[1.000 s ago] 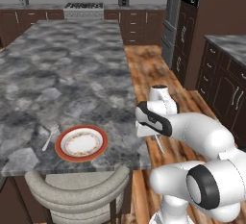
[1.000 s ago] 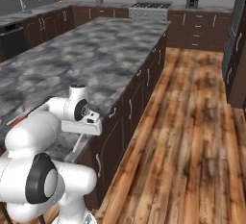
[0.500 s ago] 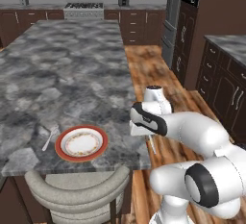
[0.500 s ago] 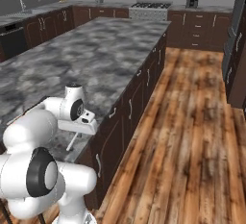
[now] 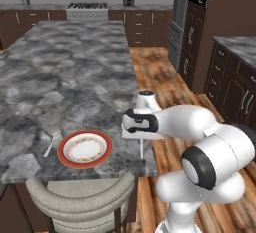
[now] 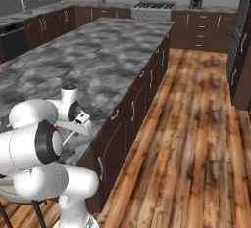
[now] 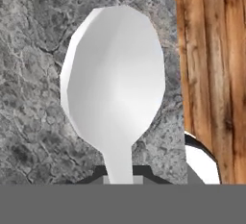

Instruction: Take the fork and place it on the left side of the plate. Then take the spoon and place it on the right side of the plate. Make sure they're directly next to the plate.

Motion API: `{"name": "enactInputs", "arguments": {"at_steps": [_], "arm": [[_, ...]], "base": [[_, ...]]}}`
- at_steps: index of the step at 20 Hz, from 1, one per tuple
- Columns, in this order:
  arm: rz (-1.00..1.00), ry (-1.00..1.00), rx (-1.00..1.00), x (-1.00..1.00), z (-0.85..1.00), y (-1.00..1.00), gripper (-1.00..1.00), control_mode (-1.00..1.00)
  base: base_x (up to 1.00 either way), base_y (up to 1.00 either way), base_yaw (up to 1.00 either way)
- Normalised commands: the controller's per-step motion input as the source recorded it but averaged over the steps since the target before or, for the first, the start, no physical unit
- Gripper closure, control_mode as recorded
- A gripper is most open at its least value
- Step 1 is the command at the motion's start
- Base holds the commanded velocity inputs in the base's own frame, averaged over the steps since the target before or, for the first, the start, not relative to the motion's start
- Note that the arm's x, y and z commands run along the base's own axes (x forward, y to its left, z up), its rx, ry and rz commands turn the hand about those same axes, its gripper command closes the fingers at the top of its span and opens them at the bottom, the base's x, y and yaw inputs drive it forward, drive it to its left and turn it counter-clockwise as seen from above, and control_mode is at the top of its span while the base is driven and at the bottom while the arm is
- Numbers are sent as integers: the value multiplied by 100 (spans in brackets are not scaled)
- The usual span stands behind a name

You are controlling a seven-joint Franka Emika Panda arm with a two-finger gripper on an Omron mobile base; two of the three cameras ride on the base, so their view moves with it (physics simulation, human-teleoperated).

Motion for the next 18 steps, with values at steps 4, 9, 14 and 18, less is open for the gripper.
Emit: {"name": "enactInputs", "arguments": {"at_steps": [4,9,14,18], "arm": [[-6,0,-2,47,-37,41,100,-100],[0,0,0,53,-25,39,100,-100],[0,0,0,51,-24,32,100,-100],[0,0,0,44,-22,28,100,-100]], "base": [[0,0,0],[0,0,0],[0,0,0],[0,0,0]]}}
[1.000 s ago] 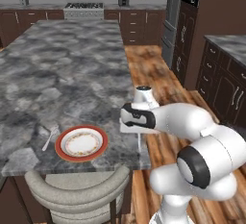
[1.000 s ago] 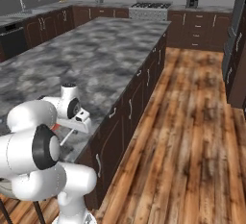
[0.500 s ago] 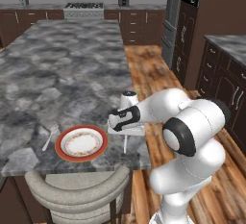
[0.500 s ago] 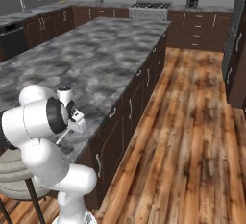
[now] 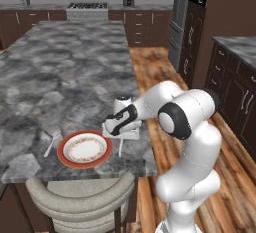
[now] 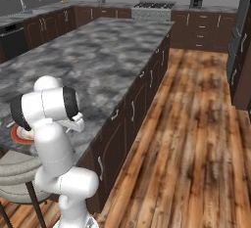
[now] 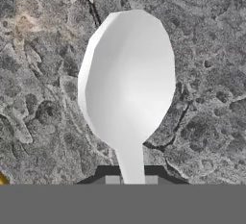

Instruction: Take the fork and place it on the left side of the plate. Then take the spoon and place it on the right side of the plate. Make sure they're directly next to the plate.

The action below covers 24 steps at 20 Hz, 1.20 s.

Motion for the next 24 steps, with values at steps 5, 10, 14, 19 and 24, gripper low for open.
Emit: {"name": "enactInputs", "arguments": {"at_steps": [5,10,14,19,24], "arm": [[0,1,0,30,-24,17,-100,-100],[0,0,0,6,0,-2,-100,-100],[0,8,-1,-2,21,-2,-100,-100],[0,12,0,-16,35,-6,-100,-100],[0,7,0,-48,30,-13,-100,-100]], "base": [[0,0,0],[0,0,0],[0,0,0],[0,0,0],[0,0,0]]}}
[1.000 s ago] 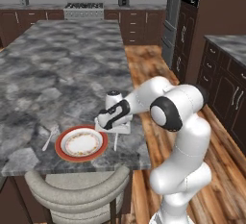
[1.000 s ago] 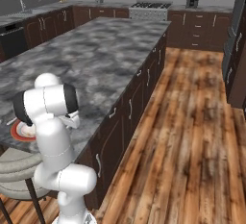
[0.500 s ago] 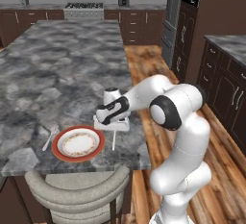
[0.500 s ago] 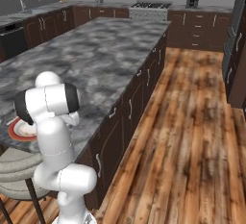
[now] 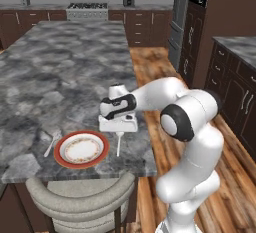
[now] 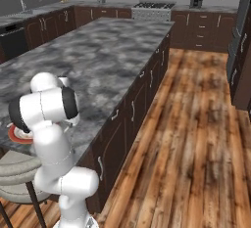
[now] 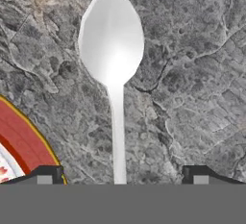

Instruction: Take the fork and place it on the left side of the plate. Then take the spoon and place it on the right side of the plate. Make sure they're directly next to the plate.

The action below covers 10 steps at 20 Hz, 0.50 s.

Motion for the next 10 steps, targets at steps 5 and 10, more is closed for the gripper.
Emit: {"name": "enactInputs", "arguments": {"at_steps": [5,10], "arm": [[1,2,0,-68,31,-17,-100,-100],[5,0,0,-77,33,-23,-100,-100]], "base": [[0,0,0],[0,0,0]]}}
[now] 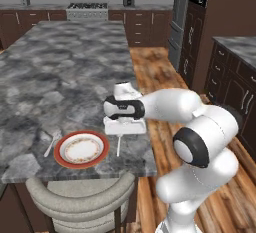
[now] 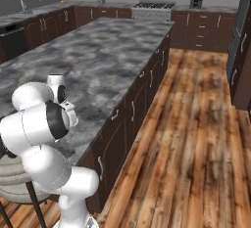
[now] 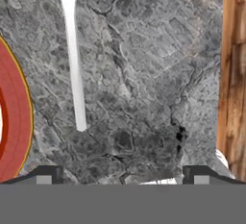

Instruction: Take the fork and place it on the left side of the plate. Then take the spoon and place it on the right side of the plate. Make sure they're directly next to the plate.

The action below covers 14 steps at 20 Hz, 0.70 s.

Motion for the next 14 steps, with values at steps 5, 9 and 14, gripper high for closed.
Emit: {"name": "enactInputs", "arguments": {"at_steps": [5,9,14], "arm": [[3,0,0,-77,33,-24,-100,-100],[4,0,0,-77,25,-31,-100,-100],[3,-5,0,-84,9,-30,-100,-100]], "base": [[0,0,0],[0,0,0],[0,0,0]]}}
